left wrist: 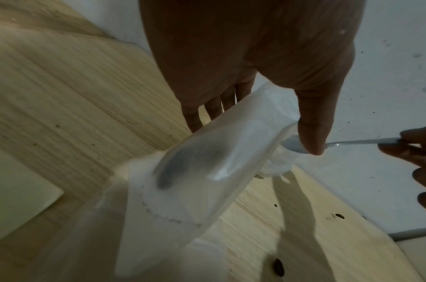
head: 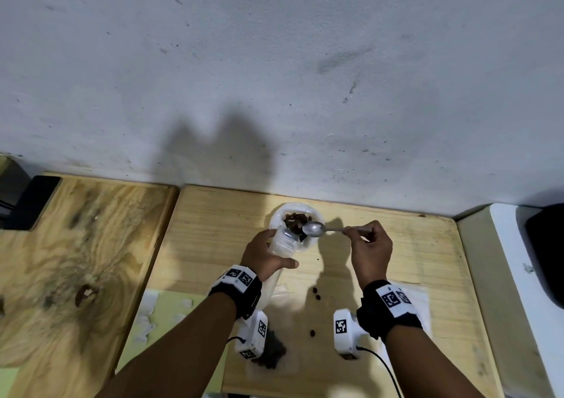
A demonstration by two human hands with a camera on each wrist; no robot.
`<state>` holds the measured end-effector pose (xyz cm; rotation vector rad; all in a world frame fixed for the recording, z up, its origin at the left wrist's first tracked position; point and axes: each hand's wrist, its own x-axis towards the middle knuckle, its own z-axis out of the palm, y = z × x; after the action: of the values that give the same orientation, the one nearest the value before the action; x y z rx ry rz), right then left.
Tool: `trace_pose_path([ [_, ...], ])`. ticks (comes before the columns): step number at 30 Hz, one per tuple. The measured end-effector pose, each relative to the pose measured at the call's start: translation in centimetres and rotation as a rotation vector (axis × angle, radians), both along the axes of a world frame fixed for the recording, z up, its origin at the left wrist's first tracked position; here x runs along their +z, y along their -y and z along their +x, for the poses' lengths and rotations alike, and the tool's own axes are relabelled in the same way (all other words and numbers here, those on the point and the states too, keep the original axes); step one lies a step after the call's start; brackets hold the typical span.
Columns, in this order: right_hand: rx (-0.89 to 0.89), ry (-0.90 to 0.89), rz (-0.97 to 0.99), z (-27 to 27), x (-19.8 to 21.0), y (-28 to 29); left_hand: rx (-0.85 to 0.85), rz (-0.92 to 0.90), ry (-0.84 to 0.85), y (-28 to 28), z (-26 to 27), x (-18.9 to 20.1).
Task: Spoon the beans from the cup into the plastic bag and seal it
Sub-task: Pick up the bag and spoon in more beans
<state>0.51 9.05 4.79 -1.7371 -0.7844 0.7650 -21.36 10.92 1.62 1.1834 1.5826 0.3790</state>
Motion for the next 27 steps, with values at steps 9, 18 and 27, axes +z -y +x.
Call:
trace_pose_path([
  [9,0.105,0.201,-0.112,-1.8,-2.0,-0.5,0.0,0.01,0.025,0.1,0.0,-0.3],
  [18,0.0,0.05,-0.24,-3.5,-3.8,-0.2,0.0,0.021,0.029,-0.2,0.0,-0.2],
  [27,-0.179,-0.32,-0.414,-4.4,-6.4,-0.1,-0.007,-0.002,0.064,-0.3,0.3,0.0],
])
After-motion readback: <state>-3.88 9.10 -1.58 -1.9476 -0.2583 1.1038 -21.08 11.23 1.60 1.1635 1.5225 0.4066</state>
